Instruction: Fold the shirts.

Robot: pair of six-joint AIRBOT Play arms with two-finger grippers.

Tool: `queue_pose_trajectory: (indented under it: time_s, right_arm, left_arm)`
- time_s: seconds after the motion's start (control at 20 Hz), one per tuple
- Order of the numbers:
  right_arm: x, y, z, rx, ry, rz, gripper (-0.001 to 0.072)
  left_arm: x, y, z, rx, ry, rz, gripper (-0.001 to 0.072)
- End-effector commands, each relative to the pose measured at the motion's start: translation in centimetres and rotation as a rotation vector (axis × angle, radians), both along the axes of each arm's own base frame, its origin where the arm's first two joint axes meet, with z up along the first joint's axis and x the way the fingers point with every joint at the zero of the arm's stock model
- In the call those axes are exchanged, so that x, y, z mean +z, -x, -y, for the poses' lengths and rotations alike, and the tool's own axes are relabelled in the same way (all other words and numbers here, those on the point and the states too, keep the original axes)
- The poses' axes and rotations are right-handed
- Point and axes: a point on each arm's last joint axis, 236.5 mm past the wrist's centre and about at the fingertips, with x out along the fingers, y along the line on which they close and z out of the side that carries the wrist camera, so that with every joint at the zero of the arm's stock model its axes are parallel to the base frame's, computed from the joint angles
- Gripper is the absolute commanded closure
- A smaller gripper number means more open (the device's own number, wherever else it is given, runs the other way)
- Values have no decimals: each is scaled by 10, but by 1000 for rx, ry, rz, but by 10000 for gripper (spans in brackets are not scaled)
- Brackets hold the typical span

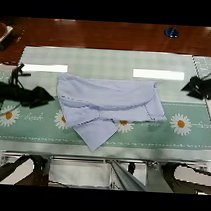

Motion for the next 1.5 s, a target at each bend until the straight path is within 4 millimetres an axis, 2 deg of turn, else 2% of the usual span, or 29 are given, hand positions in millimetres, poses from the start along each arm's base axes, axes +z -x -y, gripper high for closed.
queue_pose_trajectory:
  time_s: [0.0, 0.05, 0.15, 0.25, 0.35, 0.5, 0.7, 0.75, 0.8, 0.85, 0.95, 1.1, 1.35, 1.45]
  right_arm:
    - [-44, 68, -8, -63, -46, -81, 305]
    - [-55, 76, -15, -73, -65, -98, 305]
    - [-58, 76, -40, -41, -162, -80, 305]
    - [-53, 68, -56, -17, -232, -47, 305]
    - [-54, 65, -62, 7, -222, -39, 304]
    - [-65, 68, -79, 58, -240, -81, 304]
    - [-82, 72, -113, 152, -271, -139, 306]
    - [-85, 72, -117, 169, -270, -143, 384]
    - [-84, 70, -118, 178, -265, -134, 575]
    - [-80, 66, -119, 189, -272, -112, 692]
    - [-70, 56, -117, 203, -270, -85, 693]
    - [-56, 43, -116, 213, -274, -51, 692]
    - [-54, 44, -119, 219, -289, -52, 692]
    - [-54, 44, -119, 220, -291, -54, 692]
  left_arm:
    - [-29, 77, 23, -36, 40, -98, 199]
    - [-38, 93, 29, -39, 50, -126, 199]
    - [-51, 115, 37, -46, 77, -186, 199]
    - [-47, 112, 46, -26, 126, -179, 199]
    - [-42, 102, 51, 3, 158, -148, 199]
    - [-42, 97, 51, 19, 161, -135, 199]
    - [-42, 97, 51, 19, 161, -135, 199]
    - [-42, 97, 51, 19, 161, -135, 199]
    - [-42, 97, 51, 19, 162, -136, 199]
    - [-42, 98, 53, 13, 160, -136, 199]
    - [-47, 100, 59, 8, 149, -149, 199]
    - [-66, 103, 78, -11, 91, -149, 199]
    - [-91, 82, 118, 39, 20, -85, 200]
    - [-97, 84, 137, 46, 44, -97, 200]
